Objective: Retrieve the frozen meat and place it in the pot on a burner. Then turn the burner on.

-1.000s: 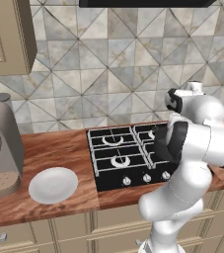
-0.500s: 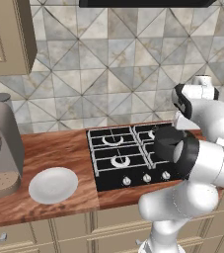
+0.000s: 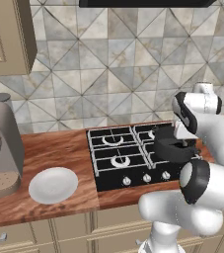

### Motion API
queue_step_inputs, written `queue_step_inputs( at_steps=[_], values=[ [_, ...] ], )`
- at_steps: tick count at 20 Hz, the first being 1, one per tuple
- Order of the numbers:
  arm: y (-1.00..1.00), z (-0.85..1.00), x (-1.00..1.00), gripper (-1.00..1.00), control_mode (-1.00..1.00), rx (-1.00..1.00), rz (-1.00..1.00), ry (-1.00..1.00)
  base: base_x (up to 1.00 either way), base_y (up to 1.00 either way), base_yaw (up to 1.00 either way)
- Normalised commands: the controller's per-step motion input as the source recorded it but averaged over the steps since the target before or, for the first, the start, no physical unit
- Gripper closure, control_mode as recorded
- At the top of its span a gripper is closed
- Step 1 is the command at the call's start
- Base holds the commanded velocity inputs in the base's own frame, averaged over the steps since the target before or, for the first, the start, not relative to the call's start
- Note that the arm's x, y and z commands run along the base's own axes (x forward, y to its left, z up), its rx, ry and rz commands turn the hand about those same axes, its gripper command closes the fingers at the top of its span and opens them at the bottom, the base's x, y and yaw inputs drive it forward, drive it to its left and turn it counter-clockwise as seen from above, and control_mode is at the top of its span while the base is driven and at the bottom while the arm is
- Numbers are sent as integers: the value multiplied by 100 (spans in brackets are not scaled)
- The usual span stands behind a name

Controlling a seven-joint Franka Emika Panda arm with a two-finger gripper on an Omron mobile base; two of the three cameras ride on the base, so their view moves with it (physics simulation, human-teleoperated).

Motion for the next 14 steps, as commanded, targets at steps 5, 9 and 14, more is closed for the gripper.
queue_step_inputs(
  at_steps=[5,9,14],
  values=[
    [-2,-41,0,-100,-100,0,9,-1,0,0,0],
    [0,-31,0,-100,-100,-2,3,0,0,0,0],
    [0,-38,0,-100,-100,-7,0,0,0,0,0]
  ],
)
